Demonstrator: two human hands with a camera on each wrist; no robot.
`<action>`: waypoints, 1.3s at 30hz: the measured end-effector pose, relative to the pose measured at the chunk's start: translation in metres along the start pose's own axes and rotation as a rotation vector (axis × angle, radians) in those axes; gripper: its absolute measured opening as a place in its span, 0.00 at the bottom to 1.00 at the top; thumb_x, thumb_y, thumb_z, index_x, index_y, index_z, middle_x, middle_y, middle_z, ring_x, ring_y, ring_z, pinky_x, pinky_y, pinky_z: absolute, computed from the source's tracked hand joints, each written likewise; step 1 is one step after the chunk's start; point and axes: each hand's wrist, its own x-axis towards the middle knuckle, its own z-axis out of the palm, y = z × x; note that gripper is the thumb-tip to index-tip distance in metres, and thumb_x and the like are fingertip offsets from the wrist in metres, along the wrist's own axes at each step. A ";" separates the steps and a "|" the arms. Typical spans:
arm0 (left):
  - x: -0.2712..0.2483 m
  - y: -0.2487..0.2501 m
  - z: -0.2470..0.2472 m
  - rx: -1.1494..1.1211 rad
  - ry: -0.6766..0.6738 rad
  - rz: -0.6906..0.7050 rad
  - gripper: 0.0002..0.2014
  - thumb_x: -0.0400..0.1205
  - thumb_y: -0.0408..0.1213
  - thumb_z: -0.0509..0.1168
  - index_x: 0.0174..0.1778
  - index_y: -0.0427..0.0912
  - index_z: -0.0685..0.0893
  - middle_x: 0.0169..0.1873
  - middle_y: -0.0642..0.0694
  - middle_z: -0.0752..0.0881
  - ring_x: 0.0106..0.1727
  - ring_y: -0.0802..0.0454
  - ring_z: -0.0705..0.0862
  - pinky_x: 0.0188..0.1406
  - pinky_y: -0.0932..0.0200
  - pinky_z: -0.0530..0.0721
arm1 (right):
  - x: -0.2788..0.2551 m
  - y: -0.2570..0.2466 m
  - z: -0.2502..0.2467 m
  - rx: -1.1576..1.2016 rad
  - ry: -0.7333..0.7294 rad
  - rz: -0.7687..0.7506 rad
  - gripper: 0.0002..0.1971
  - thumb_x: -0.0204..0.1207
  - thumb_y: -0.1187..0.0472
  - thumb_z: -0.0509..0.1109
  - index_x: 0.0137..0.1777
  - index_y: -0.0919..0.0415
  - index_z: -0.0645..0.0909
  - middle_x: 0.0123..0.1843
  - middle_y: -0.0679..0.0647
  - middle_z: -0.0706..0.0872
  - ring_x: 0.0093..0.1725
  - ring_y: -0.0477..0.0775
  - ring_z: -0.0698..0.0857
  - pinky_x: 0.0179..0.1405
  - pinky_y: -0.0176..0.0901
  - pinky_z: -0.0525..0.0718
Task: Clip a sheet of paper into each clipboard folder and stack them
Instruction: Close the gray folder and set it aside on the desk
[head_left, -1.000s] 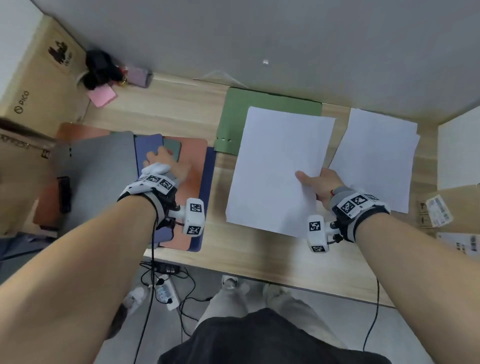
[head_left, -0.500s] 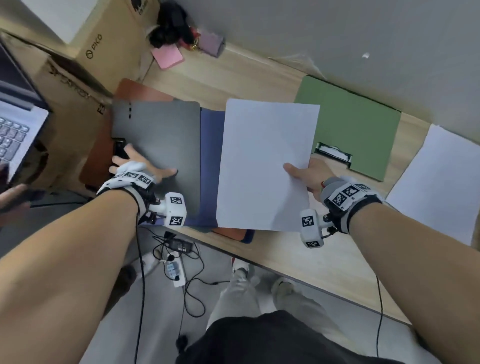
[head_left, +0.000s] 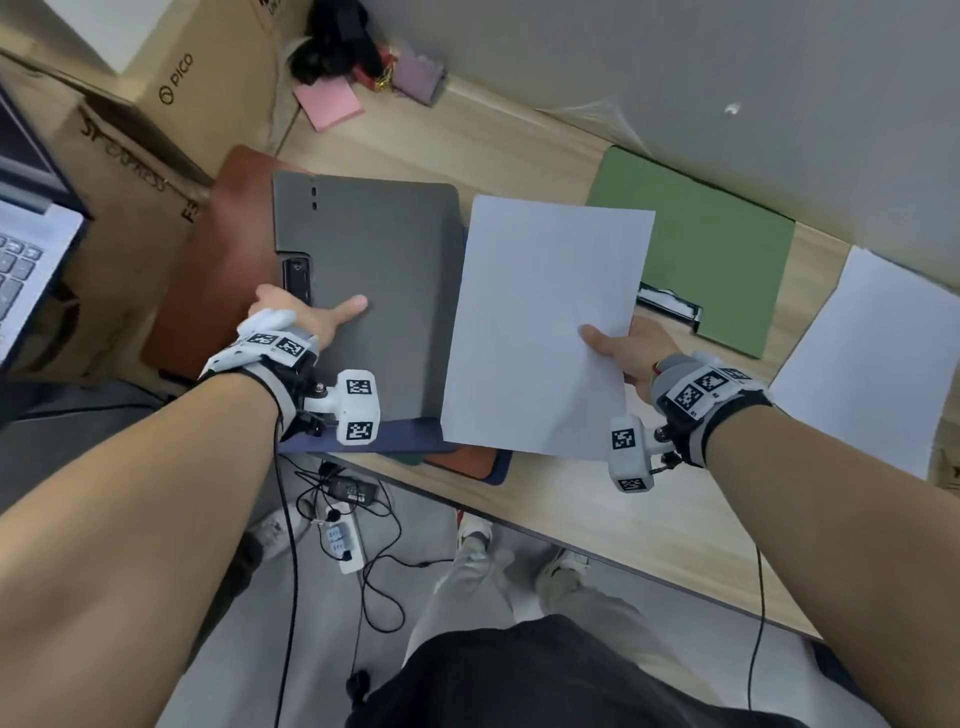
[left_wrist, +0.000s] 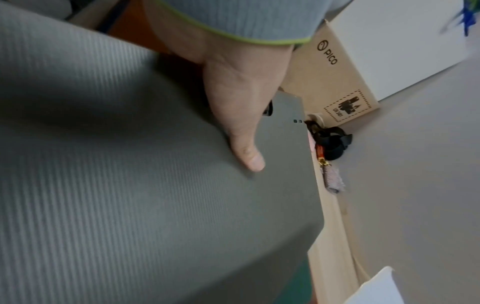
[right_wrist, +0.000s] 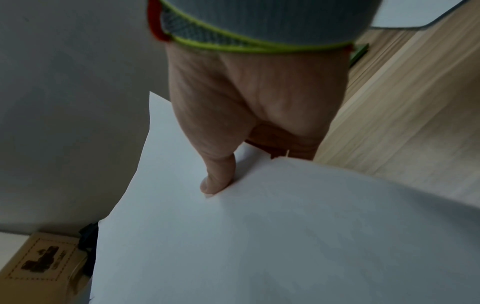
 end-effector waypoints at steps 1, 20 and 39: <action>-0.003 0.006 -0.002 -0.007 0.005 0.035 0.50 0.64 0.79 0.67 0.62 0.34 0.76 0.49 0.35 0.86 0.46 0.36 0.85 0.34 0.47 0.79 | -0.002 0.000 -0.005 0.010 0.008 0.003 0.12 0.72 0.53 0.80 0.52 0.54 0.85 0.56 0.55 0.91 0.52 0.58 0.90 0.55 0.54 0.88; -0.198 0.168 0.133 -0.194 -0.208 0.718 0.49 0.66 0.82 0.59 0.65 0.41 0.83 0.55 0.39 0.89 0.55 0.36 0.88 0.56 0.45 0.85 | -0.067 0.134 -0.226 0.101 0.378 0.197 0.32 0.71 0.37 0.73 0.64 0.61 0.80 0.58 0.57 0.88 0.55 0.64 0.88 0.58 0.62 0.87; -0.271 0.173 0.242 0.576 -0.204 0.511 0.41 0.68 0.68 0.71 0.65 0.37 0.78 0.51 0.41 0.87 0.50 0.42 0.87 0.53 0.52 0.87 | -0.056 0.256 -0.308 0.185 0.226 0.289 0.35 0.62 0.33 0.76 0.64 0.54 0.83 0.62 0.51 0.88 0.60 0.61 0.86 0.66 0.65 0.81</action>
